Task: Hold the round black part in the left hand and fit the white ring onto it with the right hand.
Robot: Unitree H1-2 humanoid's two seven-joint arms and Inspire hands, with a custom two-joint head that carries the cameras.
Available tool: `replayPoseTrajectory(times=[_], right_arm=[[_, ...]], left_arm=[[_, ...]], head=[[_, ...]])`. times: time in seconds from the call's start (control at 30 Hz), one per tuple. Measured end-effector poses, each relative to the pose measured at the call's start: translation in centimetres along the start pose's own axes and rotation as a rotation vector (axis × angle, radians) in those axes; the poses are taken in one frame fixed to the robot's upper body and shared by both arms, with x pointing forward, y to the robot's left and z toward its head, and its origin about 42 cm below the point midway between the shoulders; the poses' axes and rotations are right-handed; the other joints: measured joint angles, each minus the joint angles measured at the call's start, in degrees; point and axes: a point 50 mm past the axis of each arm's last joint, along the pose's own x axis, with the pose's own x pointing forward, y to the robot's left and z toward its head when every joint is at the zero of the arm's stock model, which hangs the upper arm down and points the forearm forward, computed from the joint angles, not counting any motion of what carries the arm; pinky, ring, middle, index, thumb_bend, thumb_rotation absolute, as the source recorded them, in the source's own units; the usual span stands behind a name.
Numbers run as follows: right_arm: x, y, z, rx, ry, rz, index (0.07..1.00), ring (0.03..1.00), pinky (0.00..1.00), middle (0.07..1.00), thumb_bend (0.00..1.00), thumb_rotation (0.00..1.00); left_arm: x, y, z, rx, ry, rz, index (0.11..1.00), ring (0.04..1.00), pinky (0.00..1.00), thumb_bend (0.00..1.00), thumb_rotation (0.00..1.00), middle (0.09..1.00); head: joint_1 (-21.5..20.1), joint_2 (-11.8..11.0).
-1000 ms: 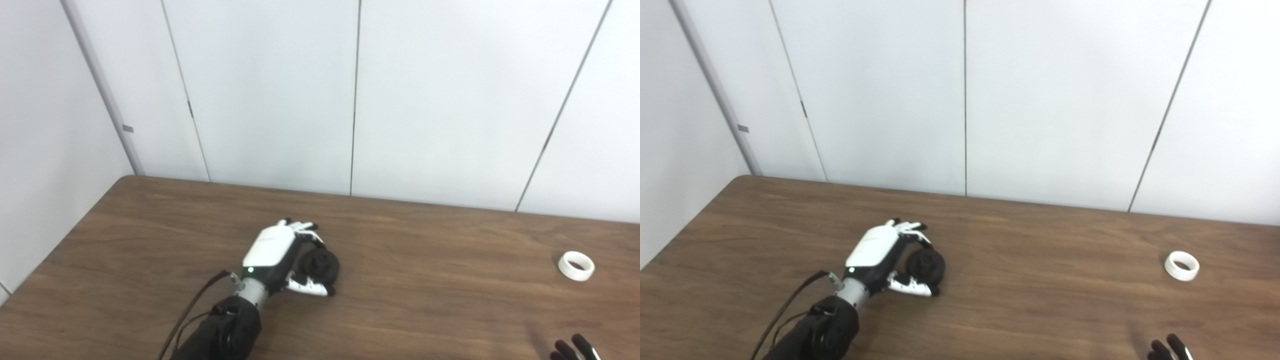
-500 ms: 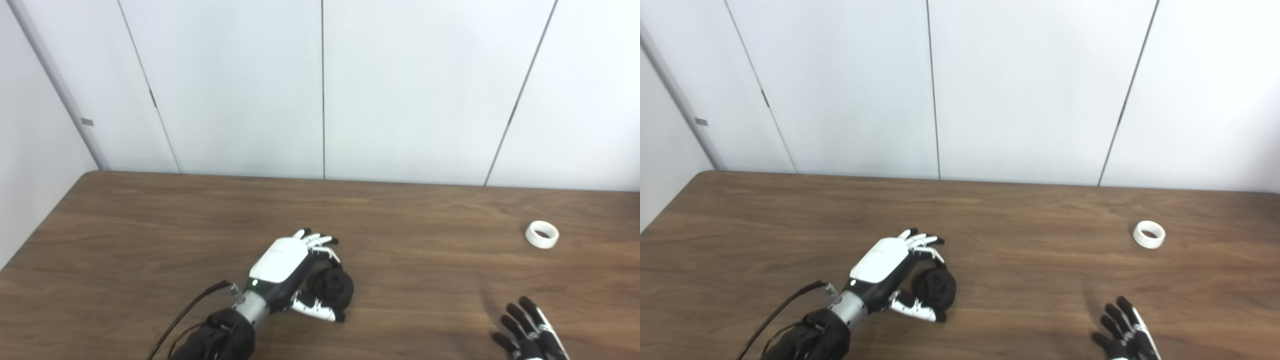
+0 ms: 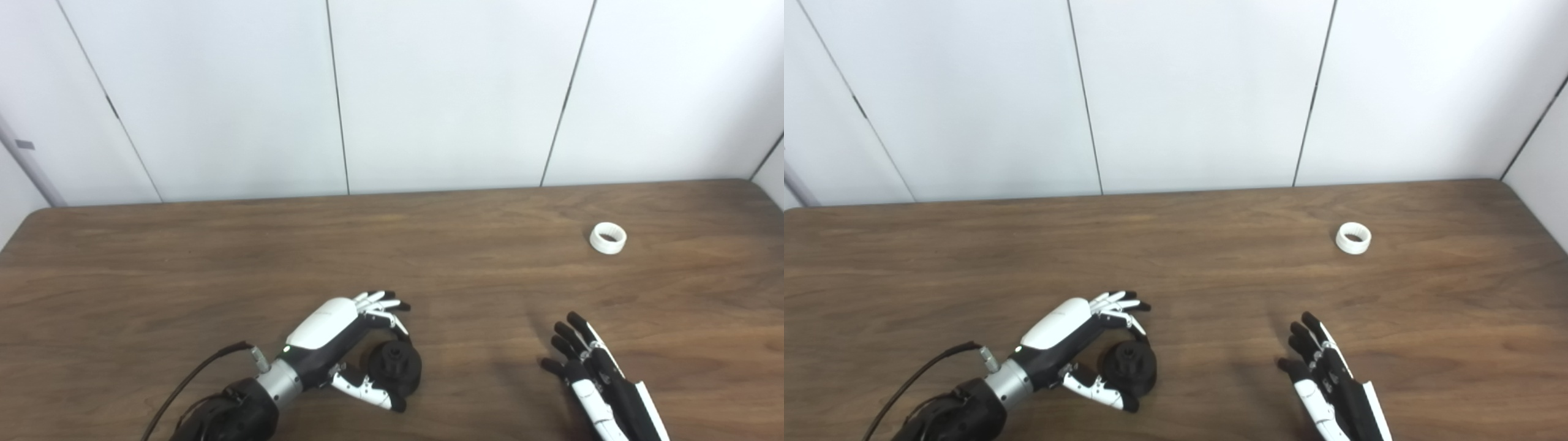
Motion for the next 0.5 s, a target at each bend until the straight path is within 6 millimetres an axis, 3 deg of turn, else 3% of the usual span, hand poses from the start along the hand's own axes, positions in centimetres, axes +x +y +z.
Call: replayPoseTrajectory(times=[0.1, 0.3, 0.43, 0.5], right_arm=[[0.0, 0.1, 0.0, -0.002, -0.001, 0.0, 0.926, 0.904, 0.8, 0.908, 0.55, 0.62], [0.0, 0.2, 0.1, -0.004, 0.003, -0.002, 0.922, 0.896, 0.8, 0.899, 0.53, 0.62], [0.0, 0.3, 0.7, 0.001, 0.003, 0.003, 0.91, 0.837, 0.68, 0.883, 0.64, 0.64], [0.2, -0.2, 2.0, -0.006, -0.024, -0.008, 0.918, 0.754, 0.58, 0.879, 0.69, 0.64]], left_arm=[[0.2, -0.1, -0.4, -0.011, -0.018, 0.005, 0.475, 0.962, 1.0, 0.52, 0.05, 0.895], [0.3, -0.6, -1.0, -0.024, -0.04, 0.018, 0.474, 0.968, 1.0, 0.52, 0.05, 0.9], [0.4, -0.7, -1.0, -0.012, -0.054, 0.031, 0.475, 0.976, 1.0, 0.52, 0.05, 0.905], [0.4, -0.7, -1.0, 0.008, -0.059, 0.037, 0.475, 0.978, 1.0, 0.52, 0.05, 0.905]], head=[[-0.6, 0.2], [-2.8, -0.2], [-5.4, 1.1], [-7.4, 1.3]])
